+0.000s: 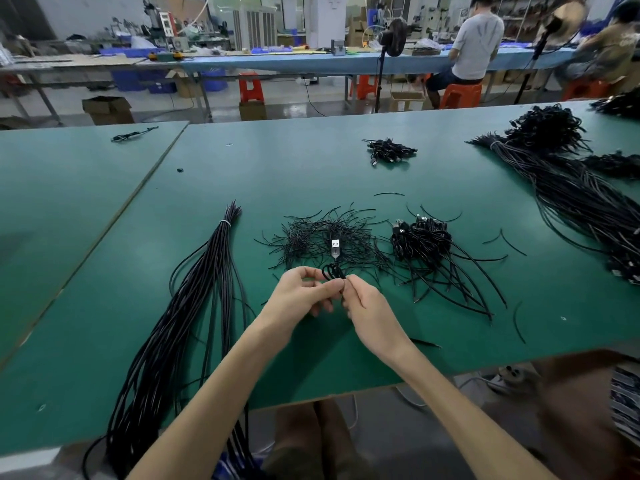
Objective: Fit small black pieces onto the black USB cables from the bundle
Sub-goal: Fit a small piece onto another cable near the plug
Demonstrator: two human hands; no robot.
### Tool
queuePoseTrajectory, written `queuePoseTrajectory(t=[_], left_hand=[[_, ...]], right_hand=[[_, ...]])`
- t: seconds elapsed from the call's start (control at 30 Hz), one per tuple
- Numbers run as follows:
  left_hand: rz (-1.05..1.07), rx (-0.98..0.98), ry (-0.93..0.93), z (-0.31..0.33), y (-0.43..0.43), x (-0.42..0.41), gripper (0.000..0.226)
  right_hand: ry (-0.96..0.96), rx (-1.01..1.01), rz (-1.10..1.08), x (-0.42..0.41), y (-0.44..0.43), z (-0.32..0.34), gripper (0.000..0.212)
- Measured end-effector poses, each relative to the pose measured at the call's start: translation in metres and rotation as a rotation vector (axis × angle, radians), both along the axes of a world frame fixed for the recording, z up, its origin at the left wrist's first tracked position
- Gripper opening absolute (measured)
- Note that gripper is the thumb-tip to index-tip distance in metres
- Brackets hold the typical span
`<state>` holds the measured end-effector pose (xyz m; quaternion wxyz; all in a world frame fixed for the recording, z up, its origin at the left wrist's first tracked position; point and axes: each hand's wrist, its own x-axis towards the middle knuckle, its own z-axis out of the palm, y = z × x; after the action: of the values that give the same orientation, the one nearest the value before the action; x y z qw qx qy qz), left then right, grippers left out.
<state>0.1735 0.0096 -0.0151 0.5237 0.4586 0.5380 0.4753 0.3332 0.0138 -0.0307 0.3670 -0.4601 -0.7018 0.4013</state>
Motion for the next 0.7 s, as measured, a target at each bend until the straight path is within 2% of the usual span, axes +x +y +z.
queuePoseTrajectory(t=[0.23,0.57,0.7], left_hand=[[-0.119,0.0,0.018,0.0026,0.0006,-0.0072,0.029],[-0.174,0.001,0.026,0.0073,0.0003,-0.0067,0.025],[-0.261,0.027,0.021,0.0096,-0.0027,-0.009,0.031]], right_hand=[[0.056,-0.029,0.026,0.0003,-0.0009,0.0007,0.037],[0.121,-0.029,0.008,0.0002,-0.0014,0.0029,0.044],[0.137,-0.088,0.02,0.0003,-0.0002,0.0019,0.044]])
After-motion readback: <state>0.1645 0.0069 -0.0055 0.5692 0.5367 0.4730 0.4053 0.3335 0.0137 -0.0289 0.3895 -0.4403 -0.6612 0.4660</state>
